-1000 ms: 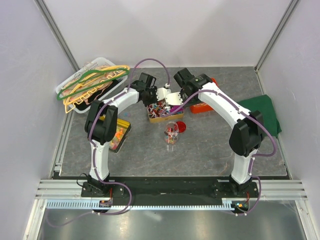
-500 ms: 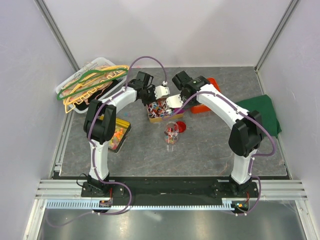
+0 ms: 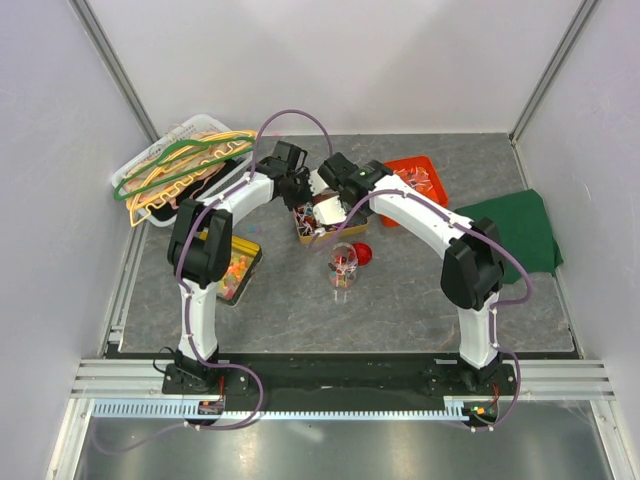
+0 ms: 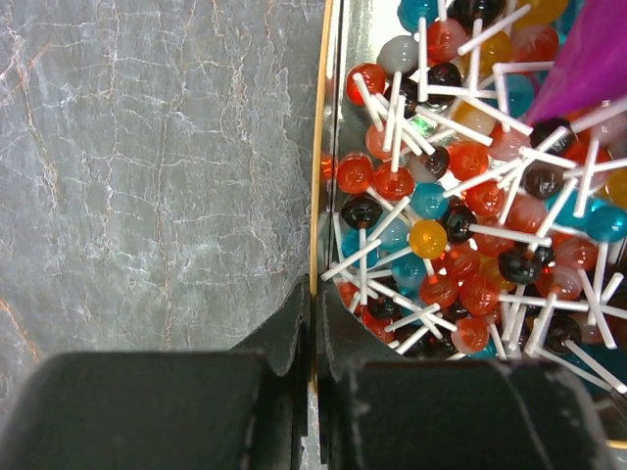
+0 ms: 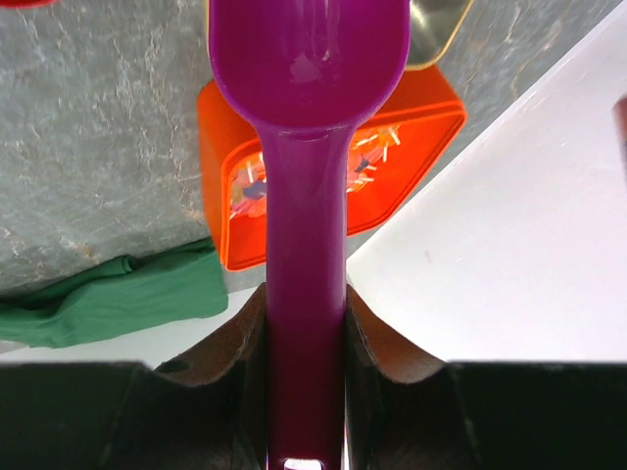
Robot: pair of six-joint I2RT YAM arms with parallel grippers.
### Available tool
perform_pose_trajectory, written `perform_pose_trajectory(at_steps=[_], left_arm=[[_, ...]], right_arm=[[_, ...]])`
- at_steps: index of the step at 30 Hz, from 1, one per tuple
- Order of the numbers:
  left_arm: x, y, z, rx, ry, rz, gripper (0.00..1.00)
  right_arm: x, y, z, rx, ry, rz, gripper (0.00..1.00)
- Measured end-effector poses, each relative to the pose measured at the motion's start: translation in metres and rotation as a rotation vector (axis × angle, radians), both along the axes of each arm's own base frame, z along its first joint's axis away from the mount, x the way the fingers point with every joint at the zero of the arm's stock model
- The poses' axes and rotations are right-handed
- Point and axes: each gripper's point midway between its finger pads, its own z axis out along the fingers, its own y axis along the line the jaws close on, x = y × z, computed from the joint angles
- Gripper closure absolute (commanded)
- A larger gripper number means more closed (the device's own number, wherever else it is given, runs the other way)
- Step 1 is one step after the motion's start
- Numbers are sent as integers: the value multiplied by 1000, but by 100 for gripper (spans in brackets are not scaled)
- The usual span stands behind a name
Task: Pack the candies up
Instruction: Scoop the fake candies from the storage box.
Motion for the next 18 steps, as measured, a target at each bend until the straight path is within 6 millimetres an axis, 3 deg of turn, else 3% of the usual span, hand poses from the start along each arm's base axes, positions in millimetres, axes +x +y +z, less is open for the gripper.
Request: perform_pose_trajectory(at_steps=[3, 4, 12, 14, 18], left_arm=[[1, 0, -1, 9, 0, 7, 96], [1, 1, -2, 12, 2, 13, 83], [13, 7, -9, 46, -2, 68, 80], [16, 9, -8, 57, -11, 80, 72], [20, 15, -7, 86, -28, 101, 64]], right_arm=[[1, 6, -2, -5, -5, 8, 100], [1, 6, -2, -3, -7, 9, 100], [4, 6, 0, 4, -16, 4, 100], [4, 6, 0, 6, -16, 4, 100], [4, 7, 0, 11, -15, 3, 100]])
